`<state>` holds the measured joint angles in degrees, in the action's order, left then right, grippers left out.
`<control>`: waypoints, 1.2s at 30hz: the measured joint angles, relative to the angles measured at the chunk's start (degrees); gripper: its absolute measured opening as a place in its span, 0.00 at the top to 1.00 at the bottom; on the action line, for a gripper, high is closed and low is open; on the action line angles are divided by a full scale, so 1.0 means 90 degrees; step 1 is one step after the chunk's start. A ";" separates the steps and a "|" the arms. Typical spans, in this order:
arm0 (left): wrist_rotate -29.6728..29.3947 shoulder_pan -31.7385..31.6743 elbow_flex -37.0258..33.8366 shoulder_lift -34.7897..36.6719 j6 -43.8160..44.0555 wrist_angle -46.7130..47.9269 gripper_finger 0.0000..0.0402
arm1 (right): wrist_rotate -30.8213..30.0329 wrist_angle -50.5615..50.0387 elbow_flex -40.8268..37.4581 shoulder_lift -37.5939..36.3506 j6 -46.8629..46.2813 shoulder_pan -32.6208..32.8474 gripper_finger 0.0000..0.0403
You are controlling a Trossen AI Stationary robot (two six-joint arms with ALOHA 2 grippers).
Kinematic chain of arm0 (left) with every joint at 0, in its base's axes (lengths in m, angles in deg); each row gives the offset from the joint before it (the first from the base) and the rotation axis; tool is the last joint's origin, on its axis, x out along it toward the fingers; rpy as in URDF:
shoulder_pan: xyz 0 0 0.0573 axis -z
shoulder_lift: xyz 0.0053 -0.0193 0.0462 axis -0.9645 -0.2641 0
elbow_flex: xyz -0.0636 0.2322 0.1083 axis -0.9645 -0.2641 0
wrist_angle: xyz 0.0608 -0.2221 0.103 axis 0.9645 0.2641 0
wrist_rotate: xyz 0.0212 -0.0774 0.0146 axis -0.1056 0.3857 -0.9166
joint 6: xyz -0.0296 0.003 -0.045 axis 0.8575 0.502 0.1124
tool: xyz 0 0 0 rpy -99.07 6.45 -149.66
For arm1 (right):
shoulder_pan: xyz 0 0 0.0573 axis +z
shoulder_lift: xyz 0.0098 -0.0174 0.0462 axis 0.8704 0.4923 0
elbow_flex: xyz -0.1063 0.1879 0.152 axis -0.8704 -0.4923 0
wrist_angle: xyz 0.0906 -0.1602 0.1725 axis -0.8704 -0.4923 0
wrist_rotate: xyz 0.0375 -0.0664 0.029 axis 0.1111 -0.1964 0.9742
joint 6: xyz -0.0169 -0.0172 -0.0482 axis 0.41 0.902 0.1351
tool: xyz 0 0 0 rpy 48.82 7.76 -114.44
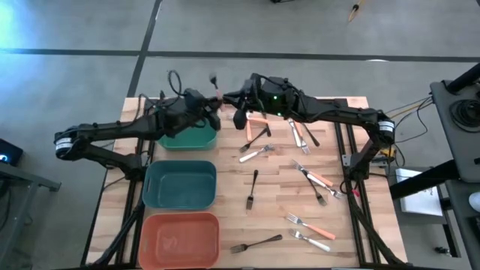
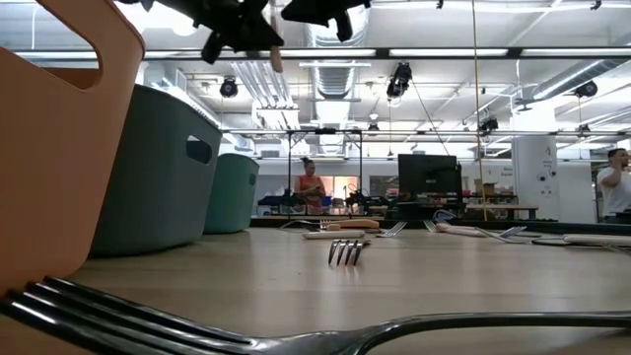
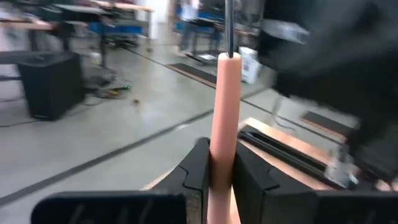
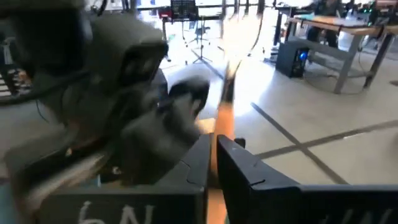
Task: Sort silverware by color (type)
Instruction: Put the orange fork into the green bin
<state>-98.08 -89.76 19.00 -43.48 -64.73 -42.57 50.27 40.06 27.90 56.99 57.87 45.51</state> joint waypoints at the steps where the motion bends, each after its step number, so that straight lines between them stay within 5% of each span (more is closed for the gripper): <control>1: -0.0090 -0.0015 0.0002 0.0086 -0.0004 0.0142 0.93 | -0.0010 -0.0130 0.0000 -0.0042 -0.0021 -0.0003 0.92; 11: -0.0842 -0.0405 -0.0020 0.1025 -0.0018 0.4774 0.93 | -0.0213 -0.3215 0.0007 -0.0642 -0.0483 -0.0182 0.72; 16: -0.1313 -0.0603 -0.0268 0.0978 0.0100 0.6435 0.93 | -0.1298 -0.5194 0.0007 -0.0597 -0.1044 -0.0276 0.72; 23: -0.0964 -0.0789 -0.0913 0.0593 0.0584 0.6506 0.86 | -0.2016 -0.7141 -0.0229 -0.0310 -0.2073 -0.0396 0.75; 29: -0.0677 -0.0801 -0.0989 0.0158 0.0760 0.6493 0.71 | -0.2004 -0.7227 -0.0889 -0.0277 -0.2343 -0.0413 0.76; 36: -0.0550 -0.0787 -0.0535 0.0151 0.0641 0.6482 0.66 | -0.1555 -0.7022 -0.1860 -0.0308 -0.2737 -0.1012 0.74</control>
<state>-103.03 -96.84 14.18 -42.13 -58.96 15.77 36.27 -23.15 11.16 54.22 33.24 36.39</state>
